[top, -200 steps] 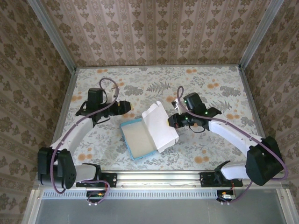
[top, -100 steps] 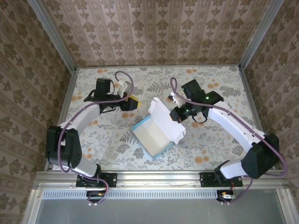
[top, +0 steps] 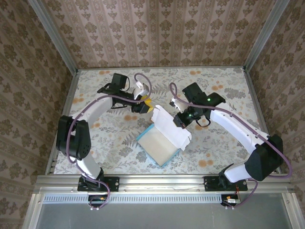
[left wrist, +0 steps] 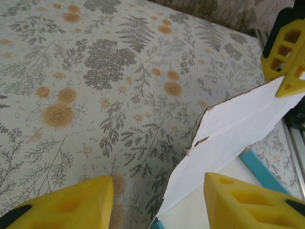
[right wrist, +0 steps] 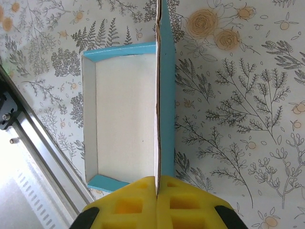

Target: Fold the paper box

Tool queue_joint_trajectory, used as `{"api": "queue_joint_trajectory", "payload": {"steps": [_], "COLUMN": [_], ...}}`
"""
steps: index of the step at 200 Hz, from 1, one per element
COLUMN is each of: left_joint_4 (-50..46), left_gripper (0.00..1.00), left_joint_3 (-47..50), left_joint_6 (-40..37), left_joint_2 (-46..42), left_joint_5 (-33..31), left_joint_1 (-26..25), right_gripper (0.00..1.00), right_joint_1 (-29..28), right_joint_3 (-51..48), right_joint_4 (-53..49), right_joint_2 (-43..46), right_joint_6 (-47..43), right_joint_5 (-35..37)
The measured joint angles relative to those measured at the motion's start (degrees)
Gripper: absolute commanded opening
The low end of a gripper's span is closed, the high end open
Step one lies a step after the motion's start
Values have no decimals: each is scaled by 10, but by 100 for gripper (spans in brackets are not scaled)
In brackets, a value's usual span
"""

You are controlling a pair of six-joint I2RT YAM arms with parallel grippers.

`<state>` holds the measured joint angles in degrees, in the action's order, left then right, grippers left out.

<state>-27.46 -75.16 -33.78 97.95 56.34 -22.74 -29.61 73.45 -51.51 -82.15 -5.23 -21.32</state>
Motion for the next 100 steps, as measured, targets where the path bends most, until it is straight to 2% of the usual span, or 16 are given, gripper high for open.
{"api": "queue_joint_trajectory", "payload": {"steps": [44, 52, 67, 100], "left_joint_4": [-78, -92, -121, -172], "left_gripper": [45, 43, 33, 27], "left_joint_3": [-34, -47, -66, -94], "left_joint_6": [-85, -96, -115, -152], "left_joint_2": [36, 47, 63, 83], "left_joint_5": [-6, -6, -7, -20], "left_joint_1": [-29, -31, -33, -48], "right_gripper": [5, 5, 5, 5], "right_joint_1": [-3, -4, -4, -5], "right_joint_3": [0, 0, 0, 0], "right_joint_4": [0, 0, 0, 0], "right_joint_2": [-3, -3, -3, -3], "right_joint_6": [-5, -5, -6, -6], "right_joint_5": [11, 13, 17, 21]}}
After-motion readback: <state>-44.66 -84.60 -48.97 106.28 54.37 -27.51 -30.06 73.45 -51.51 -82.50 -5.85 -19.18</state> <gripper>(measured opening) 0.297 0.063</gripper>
